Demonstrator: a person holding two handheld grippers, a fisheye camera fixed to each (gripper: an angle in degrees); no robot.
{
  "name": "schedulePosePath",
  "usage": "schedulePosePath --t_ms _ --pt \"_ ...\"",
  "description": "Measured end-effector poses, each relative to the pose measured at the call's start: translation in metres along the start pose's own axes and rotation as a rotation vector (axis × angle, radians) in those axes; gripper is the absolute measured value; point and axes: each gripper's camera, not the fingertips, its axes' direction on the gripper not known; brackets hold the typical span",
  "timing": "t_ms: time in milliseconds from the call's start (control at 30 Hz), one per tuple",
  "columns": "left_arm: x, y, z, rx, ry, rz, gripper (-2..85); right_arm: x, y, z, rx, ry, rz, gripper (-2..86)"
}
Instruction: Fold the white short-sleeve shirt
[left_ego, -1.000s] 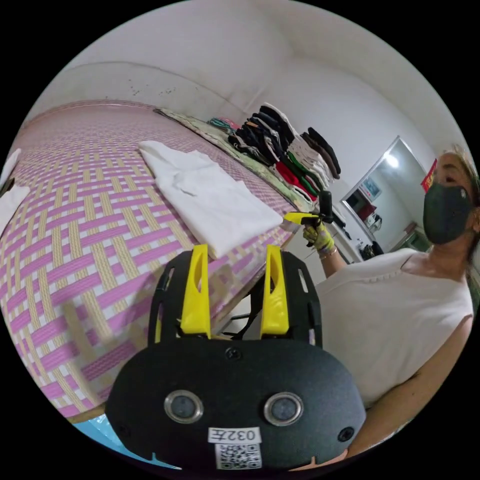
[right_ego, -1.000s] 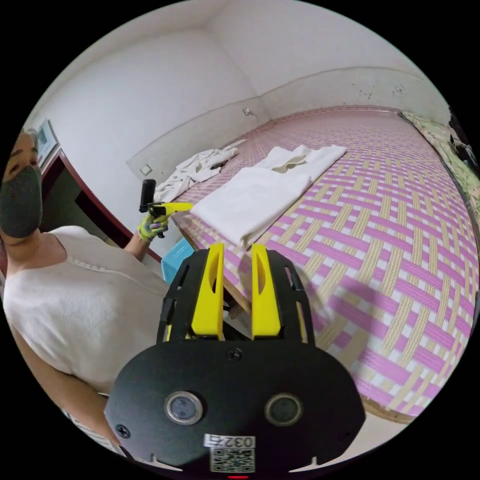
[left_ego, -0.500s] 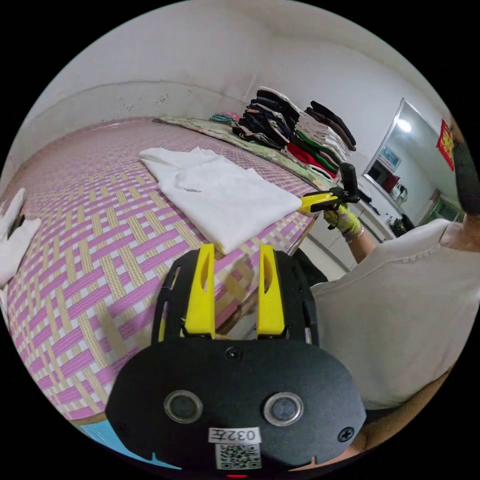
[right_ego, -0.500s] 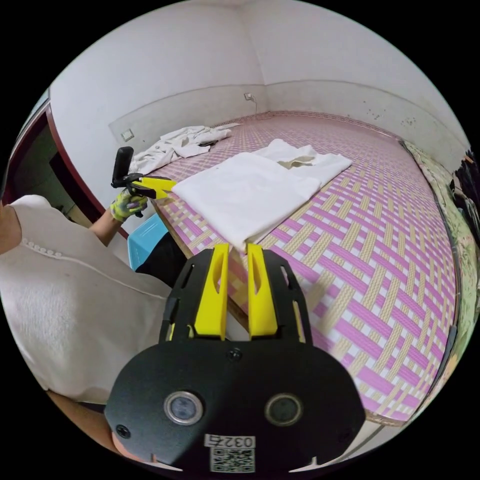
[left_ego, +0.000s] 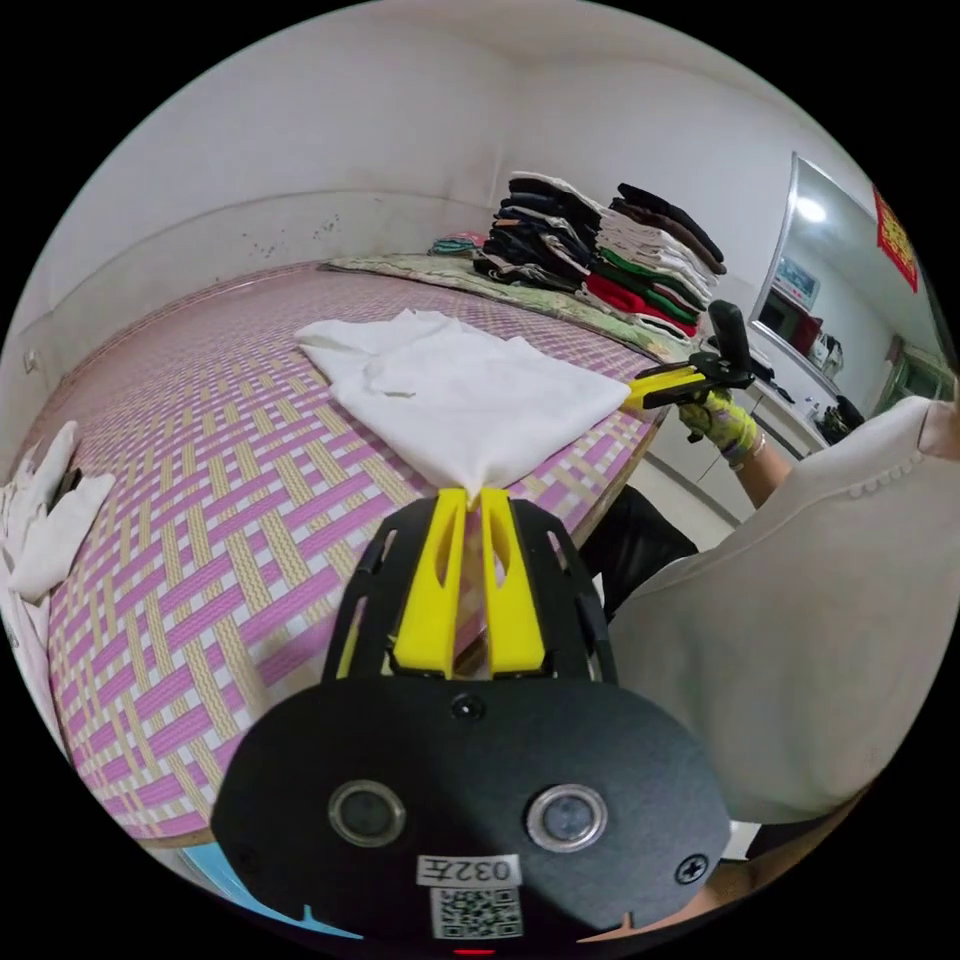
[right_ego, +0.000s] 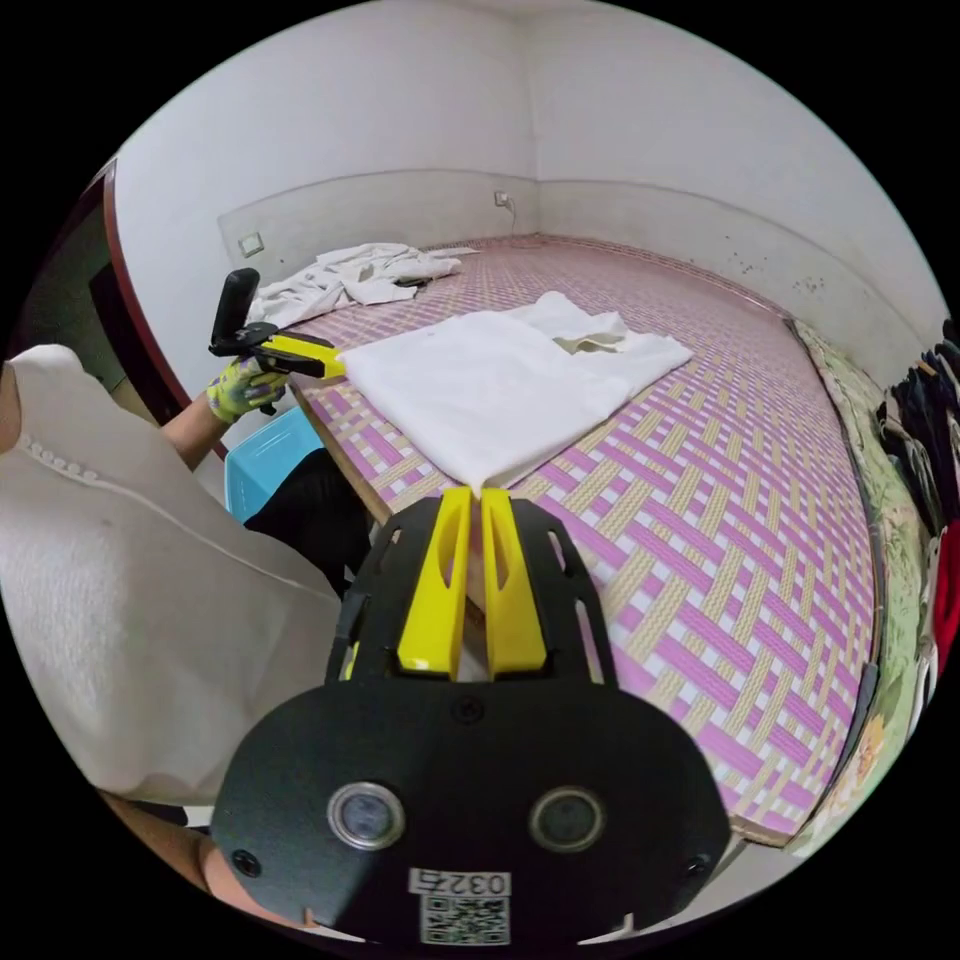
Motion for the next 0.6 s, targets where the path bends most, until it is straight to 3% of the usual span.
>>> schedulePosePath --t_ms 200,333,433,600 --pt "0.026 0.012 -0.069 0.082 0.264 0.197 -1.6 -0.033 0.008 -0.077 0.029 -0.149 -0.171 -0.9" --pt "0.024 0.001 -0.116 0.183 0.315 0.253 -1.0 -0.026 -0.001 -0.128 0.127 -0.199 -0.192 -0.9" --pt "-0.005 -0.029 -0.128 0.179 0.345 0.222 -0.5 0.01 -0.028 -0.146 0.185 -0.259 -0.149 -0.9" --pt "-0.106 -0.086 -0.094 0.097 0.412 -0.084 -1.0 0.109 -0.1 -0.116 0.204 -0.393 0.048 -0.9"
